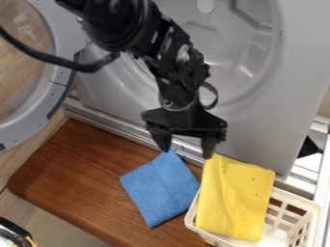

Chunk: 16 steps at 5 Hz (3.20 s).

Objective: Pick up the yellow cloth and place it on top of the blue cloth

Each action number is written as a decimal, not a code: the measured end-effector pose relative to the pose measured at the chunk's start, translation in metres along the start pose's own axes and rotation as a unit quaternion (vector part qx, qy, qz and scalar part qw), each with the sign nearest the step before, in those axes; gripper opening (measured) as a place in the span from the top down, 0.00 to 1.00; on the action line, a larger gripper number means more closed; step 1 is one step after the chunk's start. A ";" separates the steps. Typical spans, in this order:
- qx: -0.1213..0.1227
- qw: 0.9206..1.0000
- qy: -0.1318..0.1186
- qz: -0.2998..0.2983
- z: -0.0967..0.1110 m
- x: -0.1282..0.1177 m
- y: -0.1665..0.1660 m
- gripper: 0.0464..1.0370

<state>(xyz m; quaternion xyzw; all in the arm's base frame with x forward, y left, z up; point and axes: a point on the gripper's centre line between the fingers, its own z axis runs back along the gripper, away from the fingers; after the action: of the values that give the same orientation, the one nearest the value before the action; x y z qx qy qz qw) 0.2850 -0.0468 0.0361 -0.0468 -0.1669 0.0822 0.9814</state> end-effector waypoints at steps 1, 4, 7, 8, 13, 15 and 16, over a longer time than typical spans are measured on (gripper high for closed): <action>-0.022 0.999 0.004 -0.046 -0.013 0.003 -0.024 0.04; -0.038 0.996 0.032 -0.080 -0.038 -0.008 -0.045 0.09; -0.001 0.995 0.060 -0.077 -0.042 -0.011 -0.043 0.91; -0.005 0.995 0.062 -0.082 -0.041 -0.010 -0.045 0.99; -0.006 0.993 -0.028 -0.112 0.038 0.032 -0.052 0.99; 0.019 0.998 -0.045 -0.043 0.065 0.014 0.001 0.99; 0.022 0.999 -0.043 0.002 0.064 0.004 0.027 0.99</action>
<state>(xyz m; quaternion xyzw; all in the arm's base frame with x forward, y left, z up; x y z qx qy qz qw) 0.2629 -0.0155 0.0943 -0.0220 -0.2072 0.0895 0.9739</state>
